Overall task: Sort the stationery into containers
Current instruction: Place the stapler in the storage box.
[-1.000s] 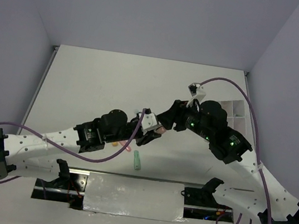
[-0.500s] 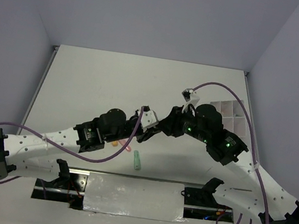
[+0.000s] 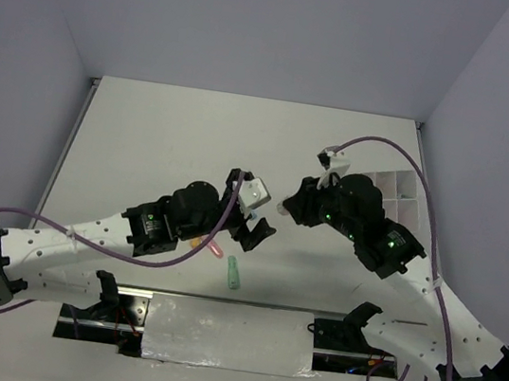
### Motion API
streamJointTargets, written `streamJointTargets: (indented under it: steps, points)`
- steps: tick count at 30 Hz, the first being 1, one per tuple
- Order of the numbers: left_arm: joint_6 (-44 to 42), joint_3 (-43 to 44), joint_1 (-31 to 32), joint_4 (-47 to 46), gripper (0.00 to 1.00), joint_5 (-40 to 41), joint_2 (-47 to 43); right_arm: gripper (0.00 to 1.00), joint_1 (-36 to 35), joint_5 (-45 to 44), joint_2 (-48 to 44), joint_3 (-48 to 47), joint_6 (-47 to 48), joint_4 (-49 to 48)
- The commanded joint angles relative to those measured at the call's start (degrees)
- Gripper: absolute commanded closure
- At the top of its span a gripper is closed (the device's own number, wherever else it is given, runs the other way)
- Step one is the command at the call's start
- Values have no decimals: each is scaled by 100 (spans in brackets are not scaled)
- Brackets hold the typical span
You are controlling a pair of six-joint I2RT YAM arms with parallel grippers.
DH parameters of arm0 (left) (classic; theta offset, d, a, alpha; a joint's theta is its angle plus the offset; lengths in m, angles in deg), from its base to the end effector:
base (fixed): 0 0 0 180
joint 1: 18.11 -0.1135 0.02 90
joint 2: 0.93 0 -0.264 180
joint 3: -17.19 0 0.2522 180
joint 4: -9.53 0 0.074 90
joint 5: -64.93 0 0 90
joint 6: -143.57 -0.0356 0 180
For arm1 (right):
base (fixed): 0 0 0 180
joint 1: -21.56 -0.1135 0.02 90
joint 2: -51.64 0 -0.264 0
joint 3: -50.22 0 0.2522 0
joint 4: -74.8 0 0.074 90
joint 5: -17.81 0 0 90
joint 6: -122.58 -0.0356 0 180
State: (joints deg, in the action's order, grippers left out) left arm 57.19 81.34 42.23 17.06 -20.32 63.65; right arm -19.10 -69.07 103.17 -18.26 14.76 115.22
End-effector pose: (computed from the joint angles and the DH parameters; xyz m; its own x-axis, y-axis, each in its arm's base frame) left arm 0.1348 -0.2308 0.3349 -0.1205 0.0845 -0.9891 0.8194 0.5709 -0.0511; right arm 0.1486 0.1302 0.3501 -0.4983 -0.0252 -0.8666 -0.5630 0.7696 0.3013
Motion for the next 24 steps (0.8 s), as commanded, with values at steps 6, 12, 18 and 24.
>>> streamJointTargets:
  steps: [6, 12, 18, 24]
  points:
    - [1756, 867, 13, 3997, 1, 2635, -638, 100, 1473, -2665, 85, -470, 2050, 1403]
    - [1563, 297, 13, 4141, 1, 2452, -1886, 100, 1965, -3587, 322, -864, 2942, 1518]
    - [1589, -205, 22, 3981, 1, 2415, -2336, 100, 2527, -4117, 771, -874, 3066, 1439]
    - [1668, -161, 136, 4192, 1, 2653, -1782, 100, 2871, -4100, 868, -399, 3022, 1175]
